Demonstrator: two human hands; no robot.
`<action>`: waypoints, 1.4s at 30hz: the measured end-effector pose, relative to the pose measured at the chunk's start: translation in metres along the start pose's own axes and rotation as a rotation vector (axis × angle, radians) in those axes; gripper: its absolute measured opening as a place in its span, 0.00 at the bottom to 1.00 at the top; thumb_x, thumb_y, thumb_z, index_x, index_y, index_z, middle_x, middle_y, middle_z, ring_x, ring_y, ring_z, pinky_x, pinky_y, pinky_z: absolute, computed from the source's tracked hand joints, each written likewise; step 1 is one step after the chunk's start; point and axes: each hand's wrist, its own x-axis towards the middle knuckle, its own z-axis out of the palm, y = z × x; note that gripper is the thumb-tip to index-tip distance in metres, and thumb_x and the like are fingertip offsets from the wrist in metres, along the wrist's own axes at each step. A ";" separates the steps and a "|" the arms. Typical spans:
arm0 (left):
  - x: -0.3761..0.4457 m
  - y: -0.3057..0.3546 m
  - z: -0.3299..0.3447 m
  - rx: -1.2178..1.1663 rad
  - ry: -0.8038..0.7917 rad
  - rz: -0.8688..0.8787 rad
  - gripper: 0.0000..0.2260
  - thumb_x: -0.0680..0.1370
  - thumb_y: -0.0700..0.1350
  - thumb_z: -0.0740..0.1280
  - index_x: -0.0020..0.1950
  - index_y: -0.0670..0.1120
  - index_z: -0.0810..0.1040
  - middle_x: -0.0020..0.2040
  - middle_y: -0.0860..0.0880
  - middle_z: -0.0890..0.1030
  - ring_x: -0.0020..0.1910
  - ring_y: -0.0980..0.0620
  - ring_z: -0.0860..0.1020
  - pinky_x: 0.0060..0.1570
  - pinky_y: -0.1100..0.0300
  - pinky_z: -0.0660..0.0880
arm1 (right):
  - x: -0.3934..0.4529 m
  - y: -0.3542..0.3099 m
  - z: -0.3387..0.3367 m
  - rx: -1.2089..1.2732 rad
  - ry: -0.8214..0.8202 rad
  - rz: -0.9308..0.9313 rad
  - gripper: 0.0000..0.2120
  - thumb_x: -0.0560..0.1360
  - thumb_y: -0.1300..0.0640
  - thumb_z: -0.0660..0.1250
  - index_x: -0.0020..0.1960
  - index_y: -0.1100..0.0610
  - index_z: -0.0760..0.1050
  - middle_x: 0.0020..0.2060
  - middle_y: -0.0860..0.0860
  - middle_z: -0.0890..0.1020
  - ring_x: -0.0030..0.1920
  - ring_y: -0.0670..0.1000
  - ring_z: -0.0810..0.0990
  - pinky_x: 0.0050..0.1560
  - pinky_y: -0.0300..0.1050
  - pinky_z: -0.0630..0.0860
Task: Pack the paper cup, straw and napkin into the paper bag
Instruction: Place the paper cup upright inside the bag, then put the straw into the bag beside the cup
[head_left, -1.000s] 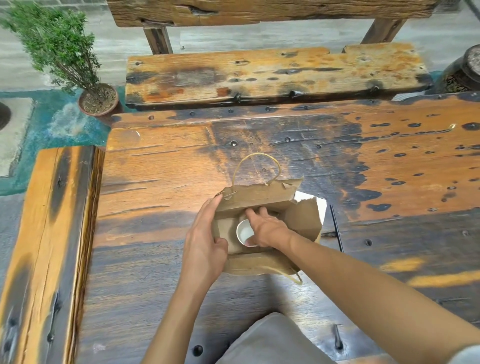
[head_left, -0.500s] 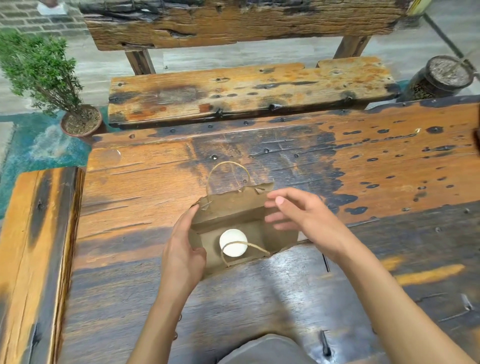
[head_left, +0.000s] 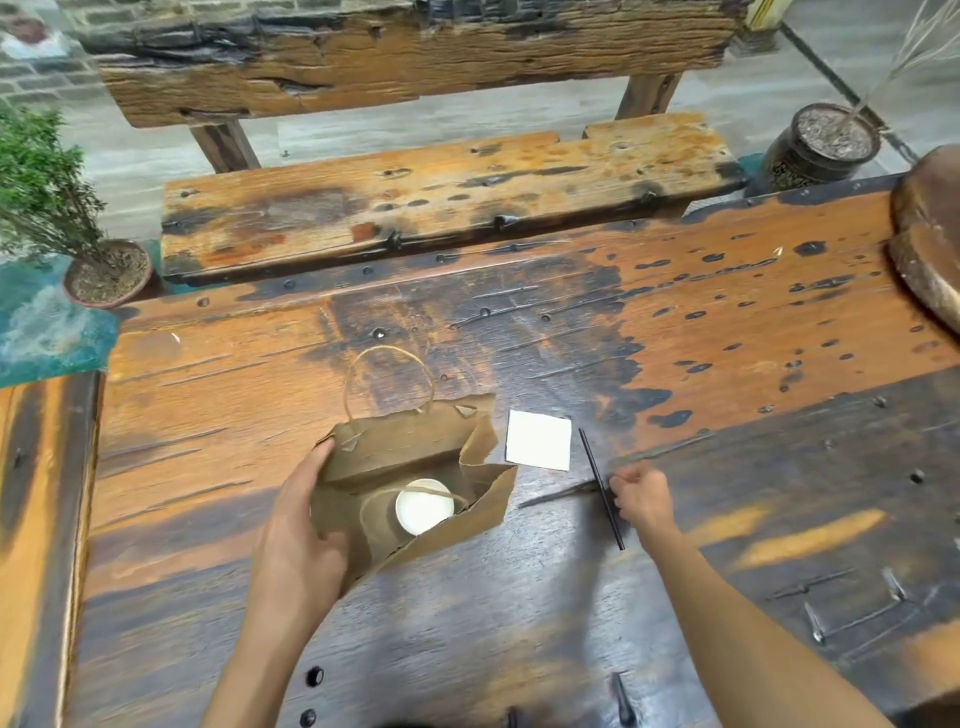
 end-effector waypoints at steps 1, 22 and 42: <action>0.000 0.000 0.000 0.003 -0.005 -0.005 0.40 0.69 0.27 0.66 0.75 0.58 0.65 0.71 0.49 0.74 0.65 0.46 0.75 0.60 0.51 0.75 | 0.004 0.005 0.003 -0.042 0.006 -0.004 0.04 0.74 0.65 0.66 0.48 0.64 0.78 0.44 0.61 0.80 0.44 0.58 0.77 0.51 0.54 0.76; -0.001 -0.006 0.001 0.004 0.010 -0.018 0.40 0.70 0.30 0.70 0.74 0.61 0.64 0.70 0.51 0.75 0.63 0.46 0.76 0.57 0.50 0.78 | -0.005 -0.033 0.018 -0.061 -0.002 -0.342 0.05 0.73 0.68 0.63 0.48 0.64 0.75 0.35 0.53 0.76 0.39 0.56 0.75 0.38 0.45 0.68; -0.003 -0.007 0.007 -0.038 0.045 0.039 0.42 0.64 0.27 0.62 0.75 0.55 0.66 0.72 0.54 0.72 0.70 0.53 0.69 0.68 0.64 0.65 | -0.227 -0.200 0.020 0.388 -0.553 -0.653 0.06 0.75 0.67 0.65 0.45 0.57 0.75 0.38 0.55 0.77 0.33 0.52 0.83 0.40 0.50 0.82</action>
